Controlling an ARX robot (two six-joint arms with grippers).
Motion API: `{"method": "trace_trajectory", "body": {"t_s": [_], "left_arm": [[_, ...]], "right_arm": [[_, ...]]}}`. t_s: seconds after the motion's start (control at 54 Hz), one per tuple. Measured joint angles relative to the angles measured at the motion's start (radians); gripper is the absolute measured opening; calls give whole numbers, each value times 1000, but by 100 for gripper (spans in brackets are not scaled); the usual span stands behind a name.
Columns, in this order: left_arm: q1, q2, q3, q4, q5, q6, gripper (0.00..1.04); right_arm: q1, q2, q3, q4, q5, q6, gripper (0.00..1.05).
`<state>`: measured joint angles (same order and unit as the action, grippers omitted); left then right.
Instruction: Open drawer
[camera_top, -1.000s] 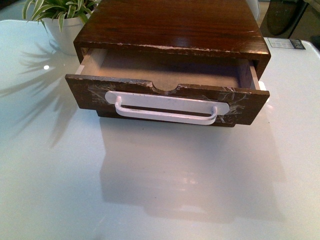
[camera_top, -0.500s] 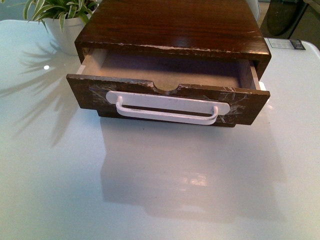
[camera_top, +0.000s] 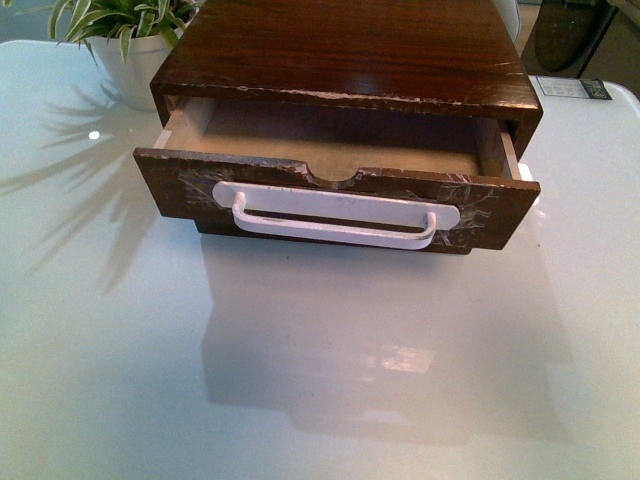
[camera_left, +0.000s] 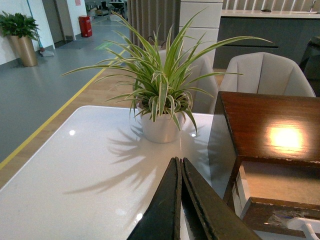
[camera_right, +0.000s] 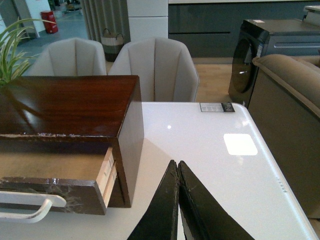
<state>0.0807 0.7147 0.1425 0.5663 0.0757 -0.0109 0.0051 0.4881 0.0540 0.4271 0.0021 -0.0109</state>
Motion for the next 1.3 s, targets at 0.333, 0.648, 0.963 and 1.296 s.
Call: {"method": "trace_trajectory", "body": {"t_s": [0.333,0.648,0.963,1.296], "left_arm": [[-78,-192,-82,-109,-76,1,2],[-78,-318,-129,-175,-76,2,2],[-78,-443,-129,-294,-76,2,2],[-78,-539,-129,-389,-76,3,2]], "right_arm": [[-2,-143,-37,-79,-2,0,2],[-2,-260,-37,-198,-2,0,2],[-2,-417,-37,-389,-2,0,2],[-2,-481,-37,-426,0,0,2]]}}
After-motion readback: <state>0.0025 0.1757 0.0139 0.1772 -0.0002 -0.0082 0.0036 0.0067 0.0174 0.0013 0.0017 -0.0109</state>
